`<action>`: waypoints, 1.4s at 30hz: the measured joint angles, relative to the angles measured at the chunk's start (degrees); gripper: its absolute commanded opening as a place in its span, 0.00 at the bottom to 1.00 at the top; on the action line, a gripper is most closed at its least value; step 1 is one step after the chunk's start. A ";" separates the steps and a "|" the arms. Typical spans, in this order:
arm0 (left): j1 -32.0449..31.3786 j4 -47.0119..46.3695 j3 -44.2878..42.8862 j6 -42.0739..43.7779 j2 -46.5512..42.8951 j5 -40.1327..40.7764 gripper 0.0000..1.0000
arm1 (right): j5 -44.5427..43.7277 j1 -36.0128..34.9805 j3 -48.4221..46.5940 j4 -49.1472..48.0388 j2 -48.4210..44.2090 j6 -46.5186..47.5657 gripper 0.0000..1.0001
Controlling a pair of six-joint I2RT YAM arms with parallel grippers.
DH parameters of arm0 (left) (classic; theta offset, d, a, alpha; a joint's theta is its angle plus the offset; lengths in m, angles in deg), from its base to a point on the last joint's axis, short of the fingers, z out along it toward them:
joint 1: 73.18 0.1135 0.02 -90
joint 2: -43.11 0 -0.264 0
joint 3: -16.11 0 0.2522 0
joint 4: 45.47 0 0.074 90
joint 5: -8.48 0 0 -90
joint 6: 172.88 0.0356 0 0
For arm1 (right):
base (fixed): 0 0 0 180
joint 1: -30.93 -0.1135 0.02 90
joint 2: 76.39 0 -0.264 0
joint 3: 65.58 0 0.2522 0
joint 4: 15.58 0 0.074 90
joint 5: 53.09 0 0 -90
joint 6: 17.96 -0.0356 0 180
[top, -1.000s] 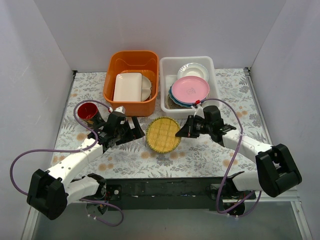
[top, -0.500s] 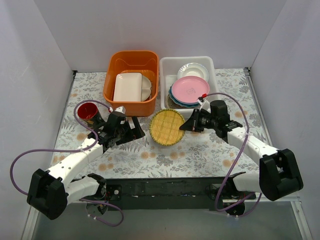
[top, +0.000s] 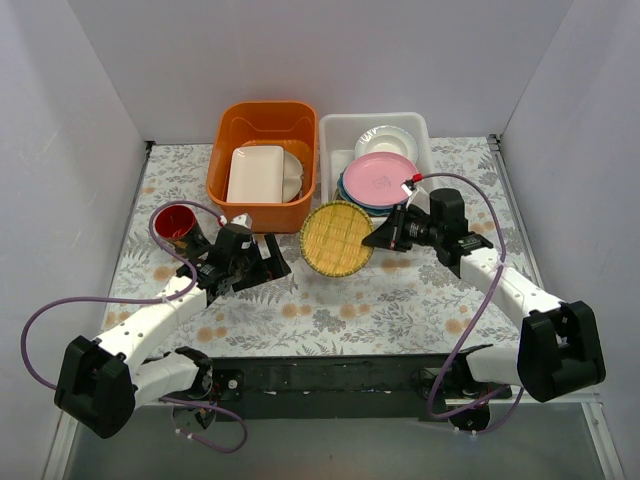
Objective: Place the plates into the plastic bin on the countertop
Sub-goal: Place the plate in the plastic bin.
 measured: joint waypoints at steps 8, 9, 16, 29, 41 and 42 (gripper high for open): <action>0.00 -0.11 0.24 -0.02 0.00 -0.04 0.98 | 1.09 1.53 -4.63 0.04 0.20 0.00 0.01; 0.00 -0.15 0.26 -0.02 0.00 -0.07 0.98 | 1.36 1.77 -5.44 0.02 0.46 -0.02 0.01; 0.00 -0.42 0.35 -0.15 0.00 -0.13 0.98 | 2.47 4.28 -10.49 -0.02 3.41 0.00 0.01; 0.00 -0.98 1.03 -0.39 -0.09 -0.17 0.98 | 4.63 10.75 -14.29 -0.96 8.92 -1.49 0.01; 0.00 -1.14 1.25 -0.42 -0.09 -0.20 0.98 | 5.77 15.65 -16.22 -4.33 11.37 -3.43 0.01; 0.00 -1.16 1.29 -0.42 -0.09 -0.20 0.98 | 5.92 16.15 -16.22 -4.76 11.54 -3.63 0.01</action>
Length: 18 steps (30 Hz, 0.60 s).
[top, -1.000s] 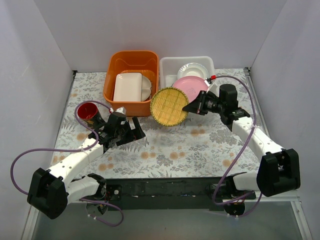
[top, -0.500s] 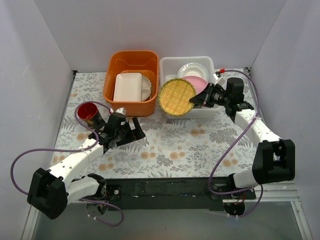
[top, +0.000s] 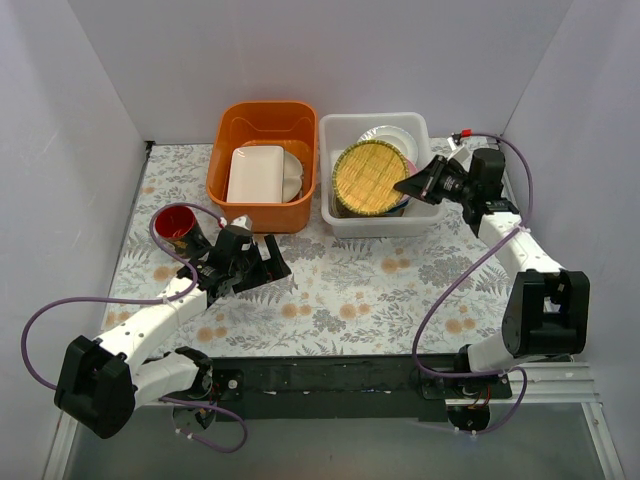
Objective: Place the plates into the plastic bin on the countertop
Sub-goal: Place the plate in the plastic bin.
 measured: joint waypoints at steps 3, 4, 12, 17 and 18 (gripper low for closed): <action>0.00 0.00 0.00 0.00 0.00 0.00 0.98 | 0.09 1.36 -0.02 -0.79 0.68 -0.68 0.01; 0.00 0.00 0.00 0.00 0.00 0.00 0.98 | 0.13 1.73 -0.07 -0.96 0.98 -0.85 0.01; 0.00 0.00 0.02 -0.17 -0.02 0.00 0.98 | 0.66 4.39 -1.79 -3.15 5.29 -2.36 0.01; 0.00 0.04 0.02 -0.20 -0.17 0.00 0.98 | 0.63 5.46 -3.08 -3.67 8.15 -2.80 0.01; 0.00 0.09 0.02 -0.22 -0.24 0.00 0.98 | 0.66 5.57 -3.34 -3.78 8.66 -2.91 0.01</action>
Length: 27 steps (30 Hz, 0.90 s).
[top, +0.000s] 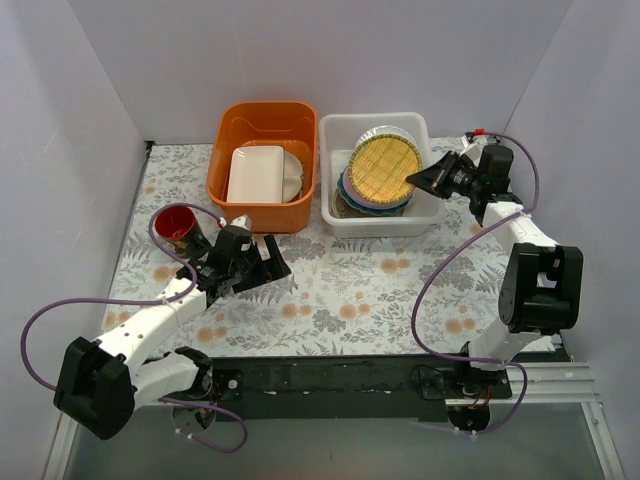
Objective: Place the plates into the plastic bin on the countertop
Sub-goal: Place the plate in the plastic bin.
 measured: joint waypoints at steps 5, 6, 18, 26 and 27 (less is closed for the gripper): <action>0.00 0.13 0.00 -0.04 -0.61 0.02 0.98 | 0.02 0.52 -1.46 -0.22 1.38 -0.74 0.01; 0.00 0.13 0.00 -0.04 -0.61 0.02 0.98 | 0.02 0.57 -1.75 -0.26 1.42 -0.83 0.01; 0.00 0.37 0.00 0.02 -0.57 0.00 0.98 | 0.11 1.11 -2.91 -1.07 3.43 -0.72 0.01; 0.00 0.37 0.00 0.04 -0.42 0.00 0.98 | -0.68 1.62 -3.21 -0.26 5.95 0.74 0.01; 0.00 0.39 0.00 0.04 -0.37 0.00 0.98 | -0.70 1.66 -3.21 -0.20 6.10 0.83 0.01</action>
